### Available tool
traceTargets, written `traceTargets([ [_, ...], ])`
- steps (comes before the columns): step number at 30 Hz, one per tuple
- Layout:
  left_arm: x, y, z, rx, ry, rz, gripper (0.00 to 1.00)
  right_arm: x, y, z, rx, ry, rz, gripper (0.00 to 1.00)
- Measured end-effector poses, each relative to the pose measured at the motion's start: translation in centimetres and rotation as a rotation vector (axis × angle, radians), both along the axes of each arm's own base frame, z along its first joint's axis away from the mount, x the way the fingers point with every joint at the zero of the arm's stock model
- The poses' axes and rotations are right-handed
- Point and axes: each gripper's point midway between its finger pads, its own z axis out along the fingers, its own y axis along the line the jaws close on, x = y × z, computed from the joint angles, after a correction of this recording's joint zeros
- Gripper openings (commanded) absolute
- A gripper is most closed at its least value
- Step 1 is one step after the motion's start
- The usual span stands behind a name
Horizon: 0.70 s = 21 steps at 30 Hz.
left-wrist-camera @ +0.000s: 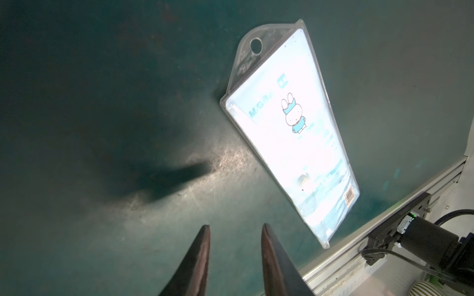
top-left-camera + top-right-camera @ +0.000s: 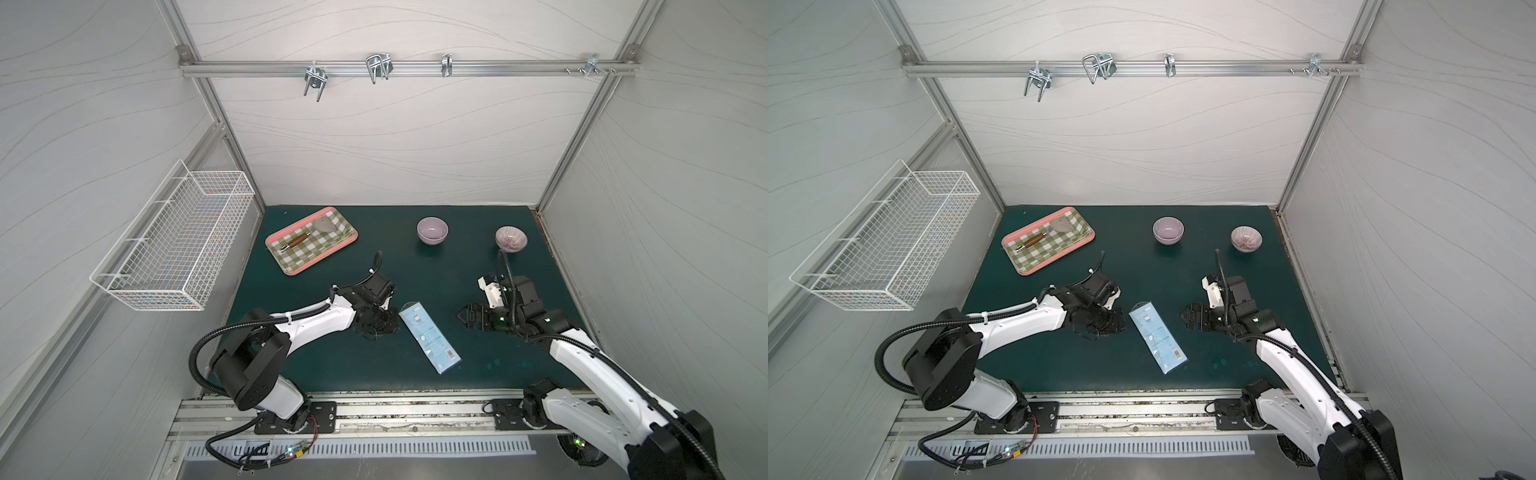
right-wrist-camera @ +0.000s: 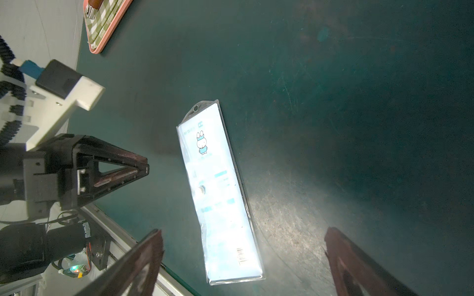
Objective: Open the ruler set and take out the ruler
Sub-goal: Pick up the ruler set bag from the center of the board.
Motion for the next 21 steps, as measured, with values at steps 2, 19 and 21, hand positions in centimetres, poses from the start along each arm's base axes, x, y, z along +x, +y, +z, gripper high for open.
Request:
traceTargets([
  [2, 0.4, -0.5, -0.4, -0.016, 0.005, 0.019, 0.36, 0.0, 0.0, 0.0, 0.0, -0.001, 0.0, 0.99],
  [19, 2.8, -4.2, -2.2, -0.165, 0.031, 0.13, 0.39, -0.7, 0.7, -1.2, 0.027, 0.045, 0.033, 0.98],
  [21, 2.6, -4.1, -2.4, -0.165, 0.036, 0.133, 0.39, -1.2, 0.8, -2.2, 0.027, 0.075, 0.039, 0.92],
])
